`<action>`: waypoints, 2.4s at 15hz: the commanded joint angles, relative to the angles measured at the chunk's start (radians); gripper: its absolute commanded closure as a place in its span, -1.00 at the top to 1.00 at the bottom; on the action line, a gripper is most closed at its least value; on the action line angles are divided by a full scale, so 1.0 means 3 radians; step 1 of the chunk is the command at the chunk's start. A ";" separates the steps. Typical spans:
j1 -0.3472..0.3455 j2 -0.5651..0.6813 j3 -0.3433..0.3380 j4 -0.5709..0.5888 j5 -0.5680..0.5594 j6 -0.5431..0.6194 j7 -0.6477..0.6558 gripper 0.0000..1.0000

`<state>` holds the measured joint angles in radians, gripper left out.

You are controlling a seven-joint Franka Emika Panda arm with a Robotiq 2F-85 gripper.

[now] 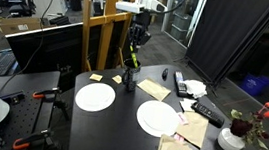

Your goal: Take the yellow pen out of the mug

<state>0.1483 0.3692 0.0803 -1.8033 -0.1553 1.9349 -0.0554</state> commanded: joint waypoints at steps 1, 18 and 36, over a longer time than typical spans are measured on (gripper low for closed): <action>0.0013 -0.0246 0.0036 0.0005 -0.0048 -0.0244 -0.0014 -0.93; -0.0153 -0.1545 -0.0006 -0.0510 0.0037 -0.0516 -0.0010 -0.93; -0.0727 -0.2220 -0.0371 -0.2243 -0.0055 0.1089 0.0517 -0.93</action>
<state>-0.0417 -0.2716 -0.0322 -2.4036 -0.1390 2.1742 0.0348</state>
